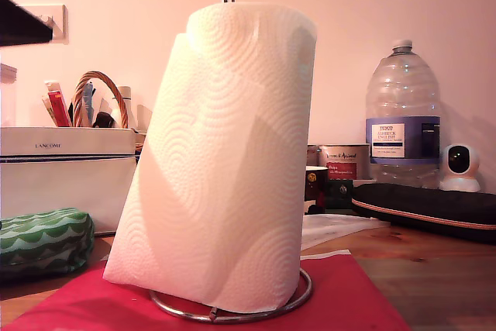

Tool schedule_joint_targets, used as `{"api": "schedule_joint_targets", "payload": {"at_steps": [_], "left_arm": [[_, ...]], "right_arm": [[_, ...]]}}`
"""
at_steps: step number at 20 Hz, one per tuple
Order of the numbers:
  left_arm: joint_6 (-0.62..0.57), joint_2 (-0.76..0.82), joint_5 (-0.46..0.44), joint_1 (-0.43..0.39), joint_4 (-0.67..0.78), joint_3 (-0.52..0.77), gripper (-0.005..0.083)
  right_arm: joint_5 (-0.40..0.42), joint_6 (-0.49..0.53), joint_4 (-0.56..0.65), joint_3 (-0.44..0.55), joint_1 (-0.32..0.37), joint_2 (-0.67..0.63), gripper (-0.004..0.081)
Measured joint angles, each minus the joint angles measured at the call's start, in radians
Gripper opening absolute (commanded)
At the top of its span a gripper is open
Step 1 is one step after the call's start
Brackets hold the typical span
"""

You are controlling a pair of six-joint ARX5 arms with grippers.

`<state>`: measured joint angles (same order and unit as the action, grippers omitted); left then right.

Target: Insert the paper towel roll into the metallic stand.

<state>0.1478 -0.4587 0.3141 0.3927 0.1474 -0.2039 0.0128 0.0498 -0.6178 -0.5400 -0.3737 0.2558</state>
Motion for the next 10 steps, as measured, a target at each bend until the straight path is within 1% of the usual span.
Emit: {"api": "schedule_joint_targets", "payload": {"at_steps": [1,10], "left_arm": [[0.000,0.000,0.000,0.000,-0.019,0.000,-0.0019],[0.000,0.000,0.000,0.000,-0.229,-0.001,-0.0019]], "right_arm": [[-0.002,0.000,-0.016,0.000,0.000,-0.004,-0.0010],[-0.002,0.000,-0.016,0.000,0.000,0.002,-0.0010]]}}
